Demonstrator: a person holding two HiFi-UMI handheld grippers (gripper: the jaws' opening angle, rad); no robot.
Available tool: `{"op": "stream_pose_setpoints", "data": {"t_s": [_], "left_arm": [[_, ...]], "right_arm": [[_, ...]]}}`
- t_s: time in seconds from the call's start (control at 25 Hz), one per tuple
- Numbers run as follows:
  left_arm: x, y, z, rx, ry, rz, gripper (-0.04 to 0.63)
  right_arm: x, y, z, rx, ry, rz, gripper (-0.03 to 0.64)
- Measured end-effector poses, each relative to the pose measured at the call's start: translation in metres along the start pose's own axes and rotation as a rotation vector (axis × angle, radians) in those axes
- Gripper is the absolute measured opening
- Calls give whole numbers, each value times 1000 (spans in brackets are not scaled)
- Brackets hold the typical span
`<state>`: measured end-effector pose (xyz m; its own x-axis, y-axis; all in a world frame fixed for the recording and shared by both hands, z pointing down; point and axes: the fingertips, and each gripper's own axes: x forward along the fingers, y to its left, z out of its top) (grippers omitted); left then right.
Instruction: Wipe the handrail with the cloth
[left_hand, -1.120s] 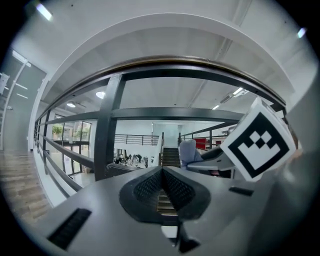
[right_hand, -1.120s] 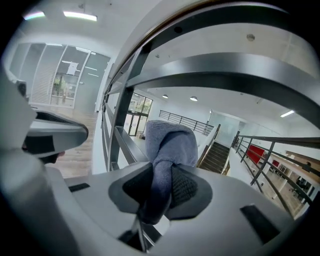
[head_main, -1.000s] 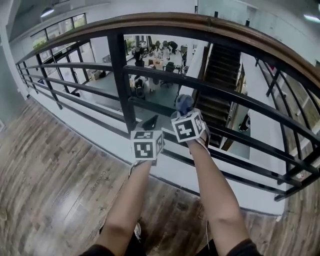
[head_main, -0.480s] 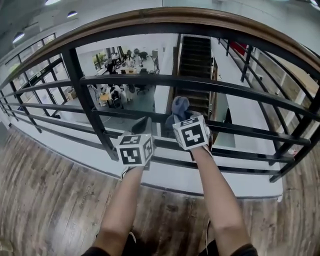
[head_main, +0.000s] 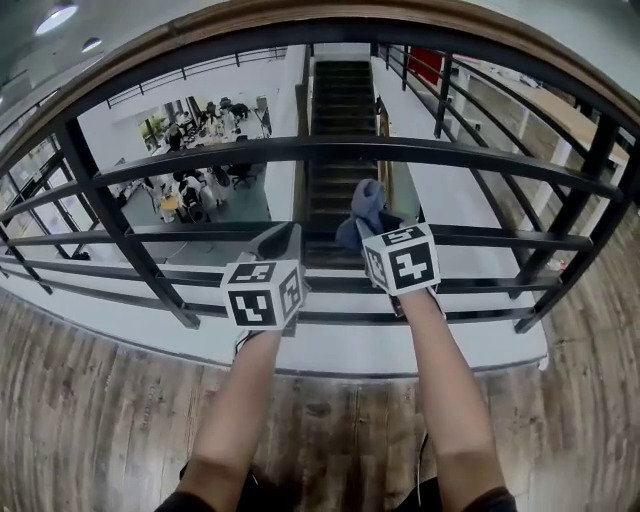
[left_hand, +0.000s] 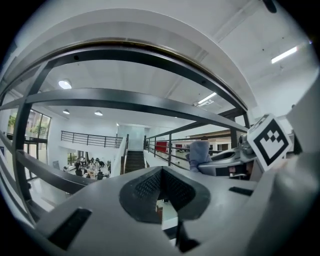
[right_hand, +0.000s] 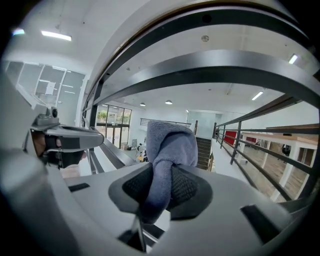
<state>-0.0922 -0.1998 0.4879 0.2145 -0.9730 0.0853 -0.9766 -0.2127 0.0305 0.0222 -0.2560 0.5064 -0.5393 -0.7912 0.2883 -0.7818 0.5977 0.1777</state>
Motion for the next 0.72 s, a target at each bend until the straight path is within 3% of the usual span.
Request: {"op": "stream_pose_setpoints", "data": {"t_s": [0.72], "left_arm": [[65, -214, 7, 15, 10, -217, -2]], "right_arm": [[-119, -232, -76, 48, 49, -269, 97]]}}
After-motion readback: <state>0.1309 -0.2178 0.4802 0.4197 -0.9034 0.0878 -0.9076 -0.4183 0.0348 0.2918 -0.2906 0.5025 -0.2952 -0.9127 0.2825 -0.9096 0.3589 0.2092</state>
